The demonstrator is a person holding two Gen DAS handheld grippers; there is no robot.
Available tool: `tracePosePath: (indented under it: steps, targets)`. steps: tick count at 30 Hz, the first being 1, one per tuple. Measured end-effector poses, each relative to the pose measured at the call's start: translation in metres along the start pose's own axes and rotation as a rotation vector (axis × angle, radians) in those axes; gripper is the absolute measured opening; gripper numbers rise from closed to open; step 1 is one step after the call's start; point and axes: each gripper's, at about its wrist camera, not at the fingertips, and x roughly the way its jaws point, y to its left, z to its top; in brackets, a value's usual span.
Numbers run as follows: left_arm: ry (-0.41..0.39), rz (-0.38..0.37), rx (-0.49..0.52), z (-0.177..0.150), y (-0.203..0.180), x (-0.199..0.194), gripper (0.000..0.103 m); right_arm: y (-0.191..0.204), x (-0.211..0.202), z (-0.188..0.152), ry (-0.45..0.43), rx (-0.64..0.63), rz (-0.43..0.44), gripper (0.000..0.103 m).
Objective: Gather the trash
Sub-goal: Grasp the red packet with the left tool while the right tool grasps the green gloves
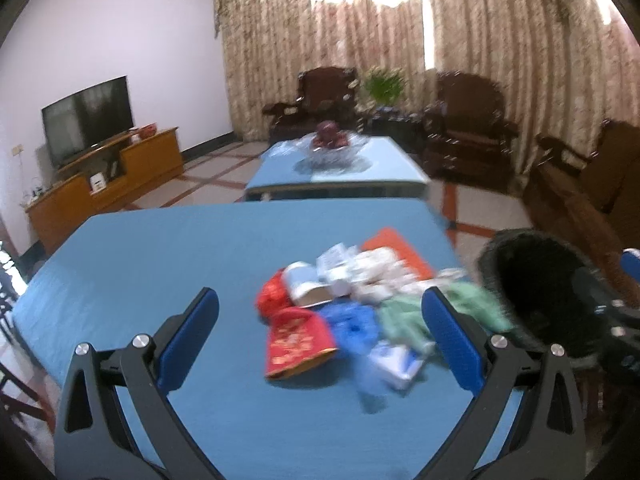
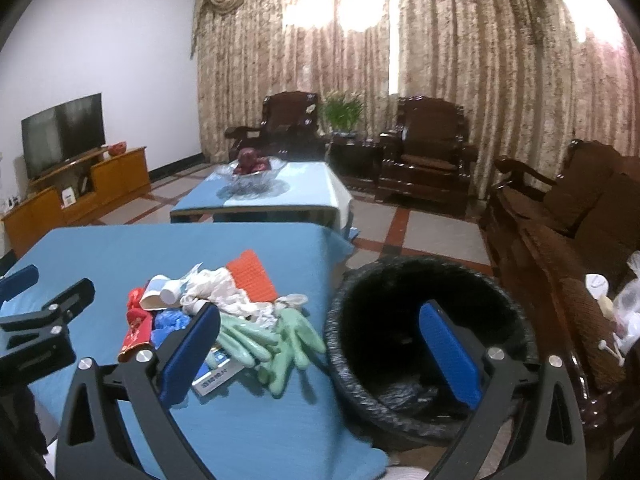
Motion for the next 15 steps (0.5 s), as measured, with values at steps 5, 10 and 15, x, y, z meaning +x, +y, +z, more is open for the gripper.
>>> tracePosePath:
  steps: [5, 10, 15]
  targets:
    - [0.087, 0.081, -0.026, -0.009, 0.041, 0.036, 0.098, 0.021, 0.03, -0.008, 0.071, -0.026, 0.042, 0.093]
    - [0.146, 0.072, -0.073, -0.026, 0.075, 0.06, 0.098, 0.044, 0.064, -0.022, 0.137, -0.054, 0.1, 0.084]
    - [0.174, 0.065, -0.055, -0.035, 0.085, 0.08, 0.098, 0.061, 0.098, -0.03, 0.193, -0.08, 0.152, 0.075]
